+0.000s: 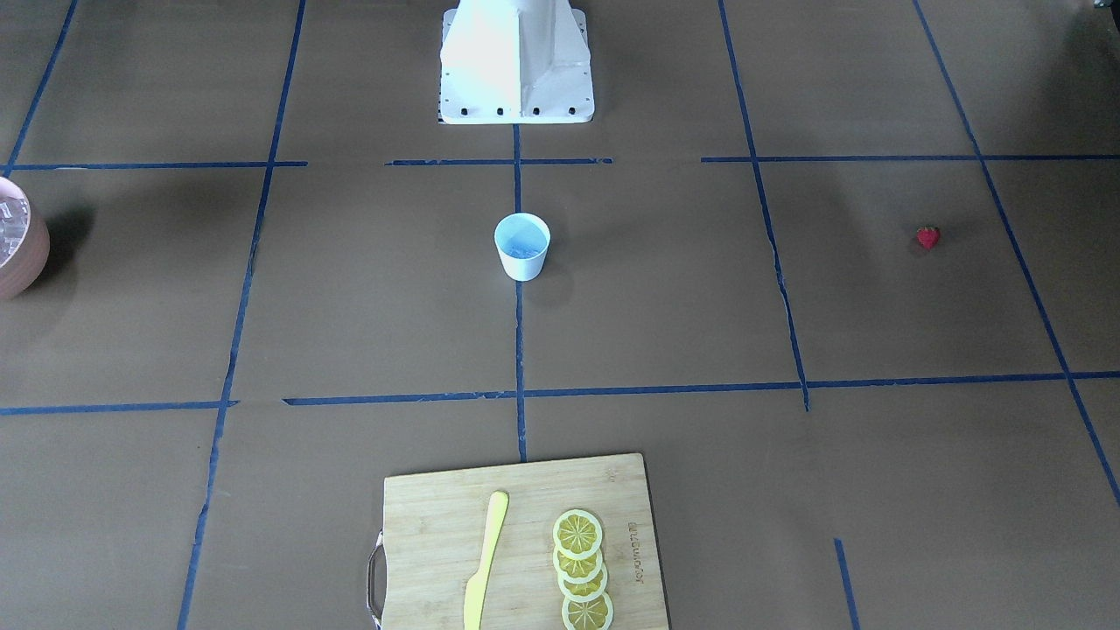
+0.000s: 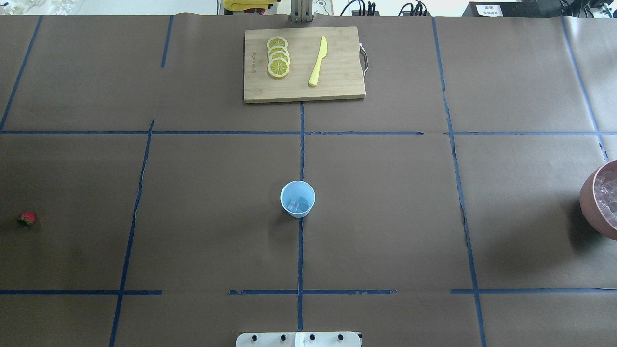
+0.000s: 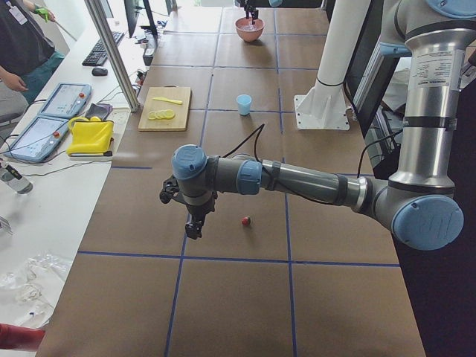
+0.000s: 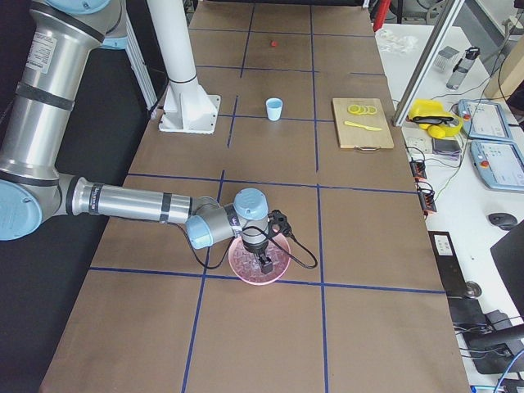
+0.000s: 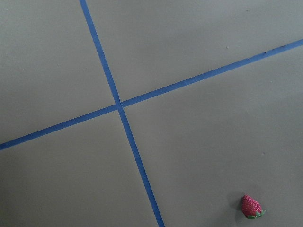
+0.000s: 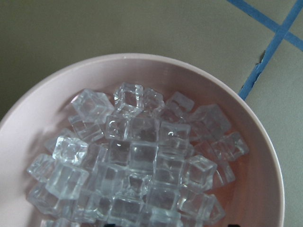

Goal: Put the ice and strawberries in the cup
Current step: 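Lower the right gripper into the bowl and grasp another ice cube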

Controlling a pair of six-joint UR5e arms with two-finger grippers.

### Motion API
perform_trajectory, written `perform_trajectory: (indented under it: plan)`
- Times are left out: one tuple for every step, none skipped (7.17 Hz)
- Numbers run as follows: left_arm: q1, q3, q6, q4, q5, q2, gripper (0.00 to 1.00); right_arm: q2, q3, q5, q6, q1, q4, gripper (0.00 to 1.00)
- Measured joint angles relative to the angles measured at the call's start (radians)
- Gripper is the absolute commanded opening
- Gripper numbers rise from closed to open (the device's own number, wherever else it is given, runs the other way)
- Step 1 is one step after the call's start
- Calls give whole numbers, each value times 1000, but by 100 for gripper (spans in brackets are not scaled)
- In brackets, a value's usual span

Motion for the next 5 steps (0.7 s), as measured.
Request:
perform_trajectory:
  plan:
    - [0, 0, 0, 0, 0, 0, 100, -1, 0, -1, 0, 0, -1, 75]
    - [0, 0, 0, 0, 0, 0, 100, -1, -1, -2, -1, -1, -2, 75]
    - [0, 0, 0, 0, 0, 0, 100, 0, -1, -2, -1, -2, -4, 75]
    - [0, 0, 0, 0, 0, 0, 100, 0, -2, -2, -2, -2, -6, 75]
    - [0, 0, 0, 0, 0, 0, 100, 0, -2, -2, -3, -4, -7, 74]
